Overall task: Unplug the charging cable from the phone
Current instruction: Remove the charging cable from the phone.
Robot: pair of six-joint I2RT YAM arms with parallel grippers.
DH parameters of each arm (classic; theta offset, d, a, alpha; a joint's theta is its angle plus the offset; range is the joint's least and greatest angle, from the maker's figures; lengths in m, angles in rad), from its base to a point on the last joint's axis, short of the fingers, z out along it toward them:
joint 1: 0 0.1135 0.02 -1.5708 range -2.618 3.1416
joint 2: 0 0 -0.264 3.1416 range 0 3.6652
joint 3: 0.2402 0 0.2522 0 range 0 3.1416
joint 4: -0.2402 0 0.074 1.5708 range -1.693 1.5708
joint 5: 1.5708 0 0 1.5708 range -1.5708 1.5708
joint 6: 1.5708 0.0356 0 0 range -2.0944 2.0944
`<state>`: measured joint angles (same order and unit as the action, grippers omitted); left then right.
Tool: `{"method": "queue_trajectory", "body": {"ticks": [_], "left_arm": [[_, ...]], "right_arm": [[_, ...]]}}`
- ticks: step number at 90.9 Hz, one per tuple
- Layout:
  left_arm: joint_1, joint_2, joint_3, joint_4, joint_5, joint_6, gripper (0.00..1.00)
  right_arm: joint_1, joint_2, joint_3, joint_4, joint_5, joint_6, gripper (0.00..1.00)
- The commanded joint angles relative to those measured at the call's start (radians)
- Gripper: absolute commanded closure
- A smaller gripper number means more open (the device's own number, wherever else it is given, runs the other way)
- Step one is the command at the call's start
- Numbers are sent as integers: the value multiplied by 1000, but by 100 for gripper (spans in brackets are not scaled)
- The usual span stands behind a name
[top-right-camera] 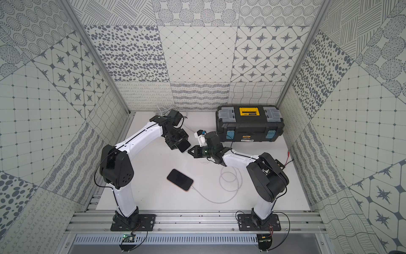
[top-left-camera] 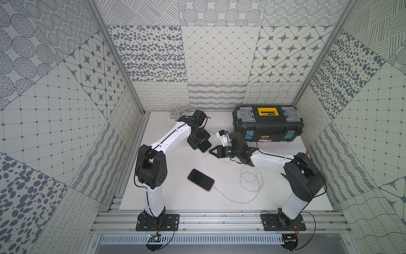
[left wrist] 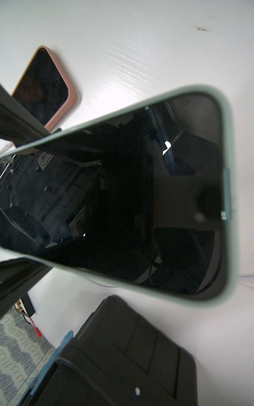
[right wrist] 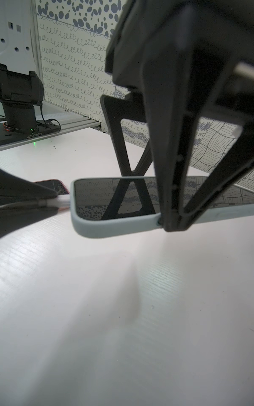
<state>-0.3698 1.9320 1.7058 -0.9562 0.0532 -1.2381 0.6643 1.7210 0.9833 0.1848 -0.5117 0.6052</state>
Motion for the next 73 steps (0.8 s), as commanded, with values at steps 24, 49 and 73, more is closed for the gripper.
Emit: {"method": "queue_trajectory", "body": {"ticks": [24,49,73], "left_arm": [[28,-36,8,24,-66,6,78],[31,-38,-4,23,-71,8,78],[30,-13,-26,19,-70,25,78]], "right_arm": [[2,-40,-47,-27,15,-40,100],[2,-60,-56,-36,26,-49,100],[-27,-96,-71,-75,76,-58,100]]}}
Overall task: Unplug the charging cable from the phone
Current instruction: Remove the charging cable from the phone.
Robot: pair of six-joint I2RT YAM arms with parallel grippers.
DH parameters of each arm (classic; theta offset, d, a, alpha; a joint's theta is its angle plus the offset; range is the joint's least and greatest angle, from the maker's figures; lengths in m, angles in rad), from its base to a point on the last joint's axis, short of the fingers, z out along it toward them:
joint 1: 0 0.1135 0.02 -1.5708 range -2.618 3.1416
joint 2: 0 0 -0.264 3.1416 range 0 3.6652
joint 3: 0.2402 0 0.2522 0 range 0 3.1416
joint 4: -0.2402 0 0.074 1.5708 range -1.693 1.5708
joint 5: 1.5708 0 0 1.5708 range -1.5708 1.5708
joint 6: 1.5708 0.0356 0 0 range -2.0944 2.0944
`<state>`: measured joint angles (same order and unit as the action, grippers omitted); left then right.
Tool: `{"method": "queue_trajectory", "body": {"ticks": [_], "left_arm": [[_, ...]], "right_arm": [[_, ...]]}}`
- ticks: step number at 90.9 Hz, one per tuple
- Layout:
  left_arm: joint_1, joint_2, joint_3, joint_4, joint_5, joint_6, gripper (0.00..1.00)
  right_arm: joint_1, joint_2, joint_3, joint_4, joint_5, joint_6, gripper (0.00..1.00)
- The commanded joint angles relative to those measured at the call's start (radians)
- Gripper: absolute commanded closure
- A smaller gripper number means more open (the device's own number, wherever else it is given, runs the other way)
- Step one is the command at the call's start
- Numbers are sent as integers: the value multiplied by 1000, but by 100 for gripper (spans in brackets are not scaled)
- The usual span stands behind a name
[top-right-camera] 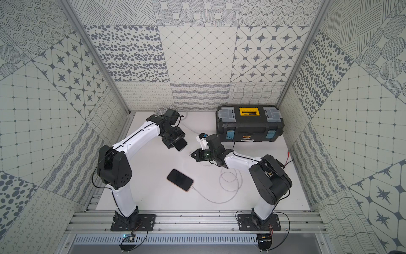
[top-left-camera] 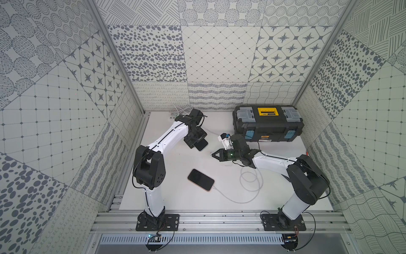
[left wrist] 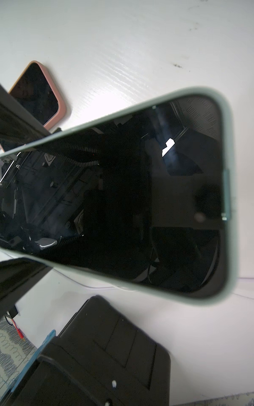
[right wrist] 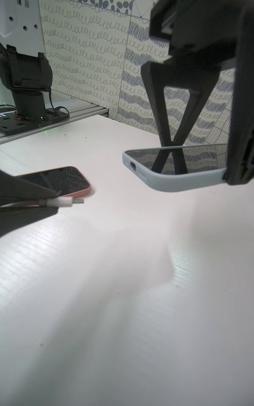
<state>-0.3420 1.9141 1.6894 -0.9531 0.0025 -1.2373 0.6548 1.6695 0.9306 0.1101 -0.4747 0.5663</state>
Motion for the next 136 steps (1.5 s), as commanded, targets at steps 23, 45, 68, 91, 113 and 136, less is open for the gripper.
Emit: {"method": "queue_trajectory", "body": {"ticks": [23,45,68,91,113,136], "left_arm": [[9,30,-40,3,-74,59,77],[37,47,-83,2,-107,85,78],[67,78,-108,2,-121,103,78],[75,117,-106,3,-122,131,78],[77,146,-79,-7,-119,209,77],[77,188,-25,-36,-116,322,77]], "right_arm": [[-71,-73,-21,-85,112,-40,100],[-112,-29,21,-183,198,-66,100],[-111,48,62,-192,218,-73,100],[-109,95,77,-188,222,-67,100],[-109,118,84,-188,226,-70,78],[-109,105,92,-193,236,-70,45]]}}
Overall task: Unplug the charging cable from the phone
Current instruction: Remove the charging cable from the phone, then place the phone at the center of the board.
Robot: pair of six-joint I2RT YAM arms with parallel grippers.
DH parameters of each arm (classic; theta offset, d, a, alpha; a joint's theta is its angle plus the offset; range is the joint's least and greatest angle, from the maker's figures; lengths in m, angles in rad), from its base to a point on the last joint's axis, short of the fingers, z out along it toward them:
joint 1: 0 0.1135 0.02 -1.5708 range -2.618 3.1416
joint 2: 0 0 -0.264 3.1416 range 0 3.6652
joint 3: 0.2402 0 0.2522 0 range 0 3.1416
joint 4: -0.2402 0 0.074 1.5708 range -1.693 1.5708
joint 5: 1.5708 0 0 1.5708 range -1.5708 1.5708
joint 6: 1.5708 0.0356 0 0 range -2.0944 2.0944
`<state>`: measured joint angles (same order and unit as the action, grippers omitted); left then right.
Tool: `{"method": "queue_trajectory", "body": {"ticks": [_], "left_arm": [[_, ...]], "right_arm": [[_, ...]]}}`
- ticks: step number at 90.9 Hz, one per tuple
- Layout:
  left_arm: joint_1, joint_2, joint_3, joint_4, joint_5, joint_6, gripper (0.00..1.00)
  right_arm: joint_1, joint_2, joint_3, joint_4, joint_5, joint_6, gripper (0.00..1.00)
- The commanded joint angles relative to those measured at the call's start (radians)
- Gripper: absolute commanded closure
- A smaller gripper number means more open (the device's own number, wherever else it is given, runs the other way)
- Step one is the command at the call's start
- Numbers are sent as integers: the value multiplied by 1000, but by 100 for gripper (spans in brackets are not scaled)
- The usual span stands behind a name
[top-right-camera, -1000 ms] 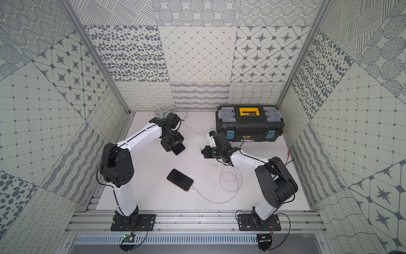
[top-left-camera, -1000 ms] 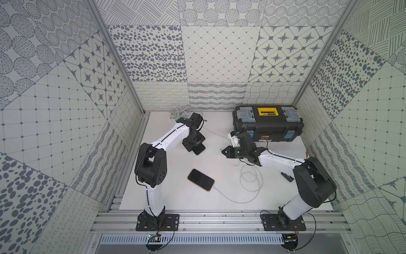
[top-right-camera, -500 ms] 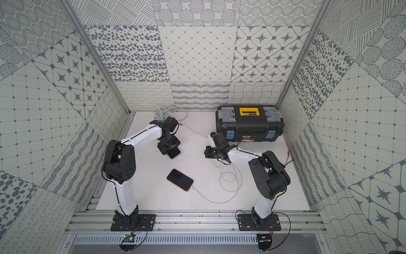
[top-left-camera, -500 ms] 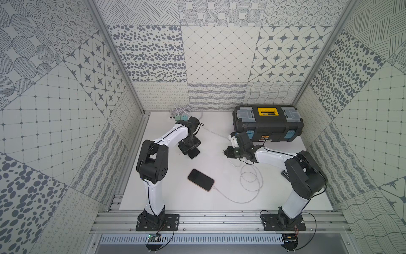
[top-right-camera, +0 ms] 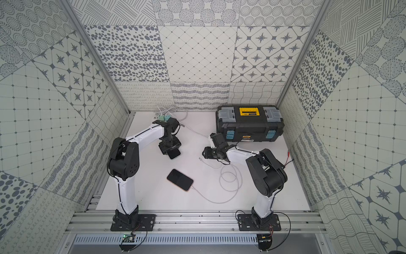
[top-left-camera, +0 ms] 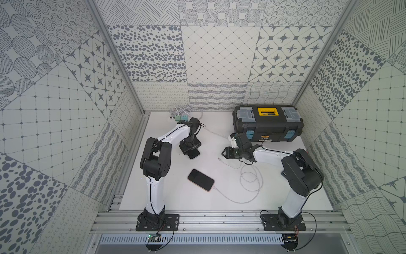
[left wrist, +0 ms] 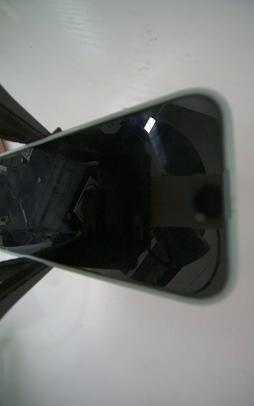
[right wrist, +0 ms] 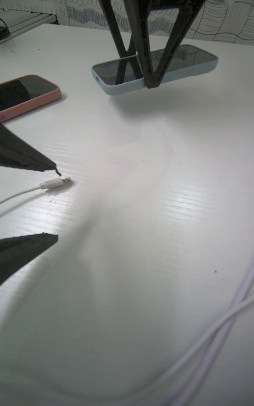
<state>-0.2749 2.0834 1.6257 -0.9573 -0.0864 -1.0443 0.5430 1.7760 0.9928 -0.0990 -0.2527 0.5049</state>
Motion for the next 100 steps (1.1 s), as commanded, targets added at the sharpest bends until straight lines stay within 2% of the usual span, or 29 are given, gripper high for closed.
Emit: {"method": "queue_trajectory", "body": {"ticks": [1,29,41,59,78,100], "left_arm": [[10,21,42,-34,-27,134,77],[9,70,86,-29,3,367,75],[7,83,91,-42,-20,444,74],[-7,80,90,-59,-92,533,73],[-7,91,88,-64,-66,626,72],[-7,95,58,-54,-50,653,68]], "right_arm": [[3,-3,29,15,15,-9,44],[3,-61,-6,12,25,-14,41],[3,-80,-22,12,33,-21,40],[3,-81,-25,12,26,-20,40],[3,-79,-26,11,26,-19,40],[2,-76,-30,12,28,-17,40]]}}
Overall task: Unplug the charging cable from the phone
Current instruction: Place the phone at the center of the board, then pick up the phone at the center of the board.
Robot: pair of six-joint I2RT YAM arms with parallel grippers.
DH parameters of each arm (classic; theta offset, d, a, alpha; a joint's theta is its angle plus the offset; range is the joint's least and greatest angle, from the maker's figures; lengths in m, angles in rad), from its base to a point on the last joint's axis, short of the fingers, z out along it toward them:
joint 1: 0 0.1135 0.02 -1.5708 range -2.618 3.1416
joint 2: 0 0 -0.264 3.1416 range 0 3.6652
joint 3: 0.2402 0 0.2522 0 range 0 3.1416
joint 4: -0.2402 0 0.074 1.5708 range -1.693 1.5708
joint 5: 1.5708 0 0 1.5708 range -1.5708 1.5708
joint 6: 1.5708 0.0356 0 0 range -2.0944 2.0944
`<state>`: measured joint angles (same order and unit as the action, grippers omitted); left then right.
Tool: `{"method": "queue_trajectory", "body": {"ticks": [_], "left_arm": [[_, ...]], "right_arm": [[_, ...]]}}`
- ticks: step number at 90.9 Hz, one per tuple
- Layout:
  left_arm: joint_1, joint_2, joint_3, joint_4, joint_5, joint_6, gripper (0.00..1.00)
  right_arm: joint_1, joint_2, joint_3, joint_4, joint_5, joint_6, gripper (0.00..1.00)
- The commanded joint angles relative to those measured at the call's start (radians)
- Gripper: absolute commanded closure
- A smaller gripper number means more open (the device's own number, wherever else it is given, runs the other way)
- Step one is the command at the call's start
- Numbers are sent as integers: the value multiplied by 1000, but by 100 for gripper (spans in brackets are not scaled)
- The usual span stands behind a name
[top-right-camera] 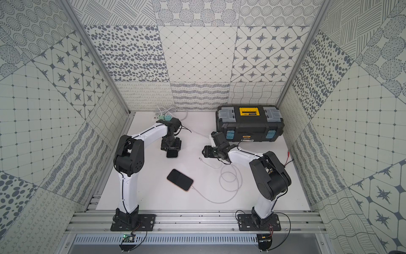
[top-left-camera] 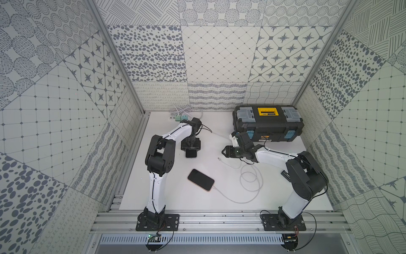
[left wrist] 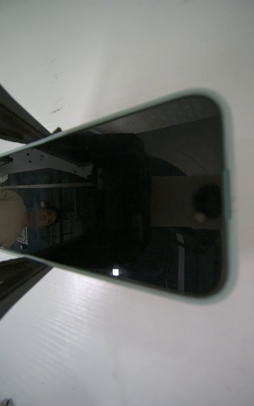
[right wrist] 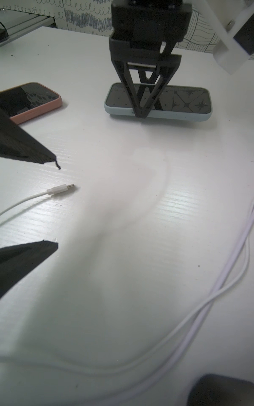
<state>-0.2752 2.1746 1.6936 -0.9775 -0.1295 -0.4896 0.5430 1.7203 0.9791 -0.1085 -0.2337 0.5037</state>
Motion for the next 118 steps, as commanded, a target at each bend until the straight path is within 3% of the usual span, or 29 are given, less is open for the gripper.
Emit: {"method": "queue_trajectory", "body": {"ticks": [1,13,35,49,51,60,82,100,110,113,118], "left_arm": [[-7,4,-10,-33,-7,99,68],[-6,14,-9,-37,-4,95,49],[-5,27,-9,-34,9,80,38],[-5,28,-10,-36,-9,62,25],[-8,27,-9,-37,-17,56,17],[-6,23,-12,-37,-30,44,2],[-5,-31,-23,-38,-35,-5,5],[-11,-182,-104,-32,-13,-127,5],[-22,-290,-210,-23,-54,-241,3],[-24,-331,-250,-16,-47,-283,3],[-36,-385,-310,-4,-35,-358,3]], "right_arm": [[2,-21,-16,20,9,-16,40],[3,-19,-15,21,12,-14,40],[3,-25,-16,21,13,-13,40],[3,-29,-19,21,13,-13,40],[2,-31,-20,21,12,-13,40],[3,-33,-21,21,11,-13,40],[3,-62,-27,14,15,-18,40],[3,-96,-18,-59,37,-39,39],[3,-122,-26,-79,46,-49,29],[3,-129,-28,-85,50,-50,8],[3,-144,-29,-94,58,-55,3]]}}
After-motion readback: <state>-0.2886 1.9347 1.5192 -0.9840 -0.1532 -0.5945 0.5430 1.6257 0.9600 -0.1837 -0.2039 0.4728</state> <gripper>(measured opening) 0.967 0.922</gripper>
